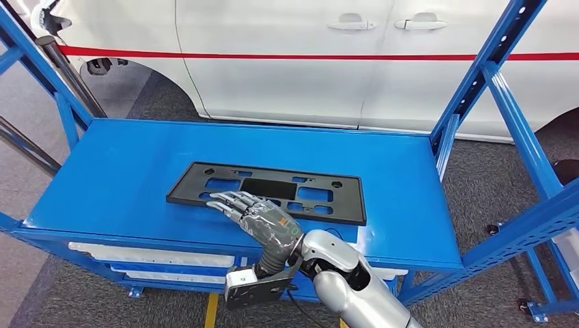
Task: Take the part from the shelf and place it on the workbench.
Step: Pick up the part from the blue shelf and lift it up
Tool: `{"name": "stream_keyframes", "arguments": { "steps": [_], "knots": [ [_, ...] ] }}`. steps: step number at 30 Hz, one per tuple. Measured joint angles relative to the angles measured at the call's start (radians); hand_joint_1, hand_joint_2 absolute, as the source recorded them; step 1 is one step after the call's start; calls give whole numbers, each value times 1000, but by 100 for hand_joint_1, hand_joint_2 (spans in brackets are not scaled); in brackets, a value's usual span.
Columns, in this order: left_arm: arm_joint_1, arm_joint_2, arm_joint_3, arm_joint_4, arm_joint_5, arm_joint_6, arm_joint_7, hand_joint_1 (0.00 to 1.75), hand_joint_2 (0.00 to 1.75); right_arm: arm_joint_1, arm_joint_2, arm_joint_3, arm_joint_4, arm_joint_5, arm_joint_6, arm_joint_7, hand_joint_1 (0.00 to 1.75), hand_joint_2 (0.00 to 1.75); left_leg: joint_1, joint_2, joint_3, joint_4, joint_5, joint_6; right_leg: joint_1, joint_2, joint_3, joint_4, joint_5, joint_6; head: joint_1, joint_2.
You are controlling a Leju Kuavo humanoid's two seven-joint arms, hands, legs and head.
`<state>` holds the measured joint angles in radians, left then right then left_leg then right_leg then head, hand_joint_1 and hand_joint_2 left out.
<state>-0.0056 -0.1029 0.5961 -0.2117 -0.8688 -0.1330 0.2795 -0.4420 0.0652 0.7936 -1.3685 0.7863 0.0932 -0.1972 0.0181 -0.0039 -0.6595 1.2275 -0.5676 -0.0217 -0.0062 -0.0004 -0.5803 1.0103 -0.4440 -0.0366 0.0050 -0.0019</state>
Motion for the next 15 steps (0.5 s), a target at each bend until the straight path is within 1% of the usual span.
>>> {"name": "stream_keyframes", "arguments": {
  "steps": [1, 2, 3, 4, 5, 6, 7, 9, 10, 11, 12, 13, 14, 15],
  "knots": [
    [1, 0, 2, 0, -2, 0, 0, 0, 0, 1, 1, 0, 4, 3, 0, 2, 0, 175, 1, 0, -34, 51, -9, -3, 1, 0, 4, 1, -4, -1, 0, 0],
    [2, 0, 4, 0, -4, 0, -1, 0, 0, 1, 1, 0, 7, 5, 0, 4, 0, 175, 1, 0, -53, 67, 2, -4, 1, 0, 8, 2, -9, 0, 0, 0],
    [3, 0, 6, 0, -5, 0, -1, 0, 0, 2, 1, 0, 10, 7, 0, 4, 0, 175, 2, 0, -52, 44, 34, -4, 0, 1, 14, 4, -15, 1, 0, 0],
    [4, 0, 8, 0, -6, 0, -1, 0, 0, 1, 2, 0, 12, 7, -1, 4, 0, 175, 2, 0, -31, -15, 79, -3, 0, 2, 21, 7, -21, 3, 0, 0],
    [4, 0, 10, 0, -6, 0, -1, 0, 0, 1, 3, 0, 13, 8, -1, 5, 0, 175, 2, 1, -4, -84, 117, -1, 0, 3, 26, 9, -28, 6, 0, 0],
    [3, 0, 13, 0, -7, 0, -1, 0, 0, 1, 4, 0, 15, 8, -1, 5, 0, 175, 0, 0, 22, -144, 142, 4, 2, 4, 29, 13, -34, 11, 0, 0],
    [2, 0, 15, 0, -7, 1, -1, 0, 0, 0, 4, 0, 16, 9, -2, 6, 0, 175, -2, 0, 38, -182, 152, 10, 3, 4, 31, 14, -39, 16, 1, 0],
    [1, 0, 18, 0, -8, 1, -2, 0, 0, 0, 6, 0, 19, 12, -3, 10, 0, 175, -6, -2, 45, -199, 145, 22, 6, 4, 31, 14, -44, 26, 1, 0],
    [1, -1, 19, 0, -8, 1, -2, 0, 0, -1, 6, 0, 20, 17, -4, 15, 0, 175, -5, -2, 47, -201, 145, 29, 6, 4, 33, 12, -46, 31, 1, 0],
    [1, -2, 19, 0, -8, 2, -2, 0, 0, -1, 7, 0, 21, 23, -6, 21, 0, 175, -3, -2, 50, -205, 145, 34, 6, 4, 33, 18, -51, 36, 2, 0],
    [2, -3, 20, 0, -9, 3, -2, 0, 0, -2, 8, 0, 22, 31, -8, 29, 0, 175, -1, -1, 54, -209, 145, 41, 5, 3, 25, 38, -64, 40, 2, 0],
    [2, -4, 22, 0, -9, 4, -2, 0, 0, -3, 9, 0, 24, 40, -9, 37, 0, 175, 1, -1, 58, -212, 144, 46, 4, 3, 5, 80, -86, 44, 2, 0],
    [1, -4, 24, 0, -10, 4, -2, 0, 0, -3, 10, 0, 29, 46, -10, 43, 0, 175, 1, 0, 59, -213, 143, 51, 3, 3, -28, 142, -113, 46, 3, 0],
    [1, -4, 27, 0, -11, 4, -2, 0, 0, -3, 11, 0, 35, 51, -10, 48, 0, 175, 0, 0, 59, -212, 141, 54, 2, 2, -69, 213, -140, 48, 3, 0]
  ]
}}
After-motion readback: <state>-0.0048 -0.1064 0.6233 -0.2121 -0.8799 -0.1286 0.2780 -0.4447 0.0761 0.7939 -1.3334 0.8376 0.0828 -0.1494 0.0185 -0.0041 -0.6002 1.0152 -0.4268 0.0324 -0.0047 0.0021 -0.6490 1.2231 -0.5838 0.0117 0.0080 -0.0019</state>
